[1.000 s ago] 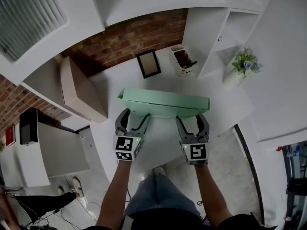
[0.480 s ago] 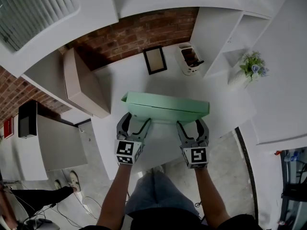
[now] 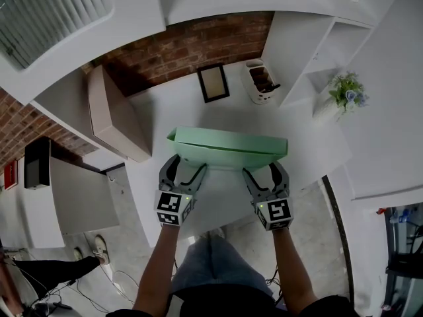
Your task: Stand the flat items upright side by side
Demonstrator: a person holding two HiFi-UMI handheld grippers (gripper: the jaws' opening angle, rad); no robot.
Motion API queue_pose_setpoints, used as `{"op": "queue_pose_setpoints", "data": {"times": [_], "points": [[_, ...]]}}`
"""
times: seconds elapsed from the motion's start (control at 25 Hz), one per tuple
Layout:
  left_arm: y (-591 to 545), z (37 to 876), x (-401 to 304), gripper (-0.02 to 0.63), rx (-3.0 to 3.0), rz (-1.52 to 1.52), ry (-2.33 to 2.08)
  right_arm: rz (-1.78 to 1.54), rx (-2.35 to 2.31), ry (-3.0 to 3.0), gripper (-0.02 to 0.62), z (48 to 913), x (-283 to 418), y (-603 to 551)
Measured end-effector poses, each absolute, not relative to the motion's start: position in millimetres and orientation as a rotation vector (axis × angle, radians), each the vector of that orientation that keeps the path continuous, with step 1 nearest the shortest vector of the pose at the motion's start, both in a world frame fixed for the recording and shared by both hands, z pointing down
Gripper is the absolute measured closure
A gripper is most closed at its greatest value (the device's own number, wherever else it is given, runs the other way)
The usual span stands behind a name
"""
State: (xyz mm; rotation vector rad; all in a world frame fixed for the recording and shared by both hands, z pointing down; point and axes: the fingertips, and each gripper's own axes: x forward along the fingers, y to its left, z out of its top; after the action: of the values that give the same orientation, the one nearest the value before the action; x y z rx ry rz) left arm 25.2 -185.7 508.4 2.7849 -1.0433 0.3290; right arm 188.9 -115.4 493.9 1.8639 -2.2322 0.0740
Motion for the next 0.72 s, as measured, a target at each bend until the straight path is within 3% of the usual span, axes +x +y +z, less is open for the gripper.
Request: {"op": "queue_pose_setpoints", "data": {"times": [0.36,0.72], "points": [[-181,510,13,0.287,2.757,0.333,-1.082,0.212,1.733,-2.415,0.212,489,200,-111],[-158,514,-4,0.287,2.714,0.351,-1.120,0.340,1.111,-2.744,0.201,467,184,-136]]}}
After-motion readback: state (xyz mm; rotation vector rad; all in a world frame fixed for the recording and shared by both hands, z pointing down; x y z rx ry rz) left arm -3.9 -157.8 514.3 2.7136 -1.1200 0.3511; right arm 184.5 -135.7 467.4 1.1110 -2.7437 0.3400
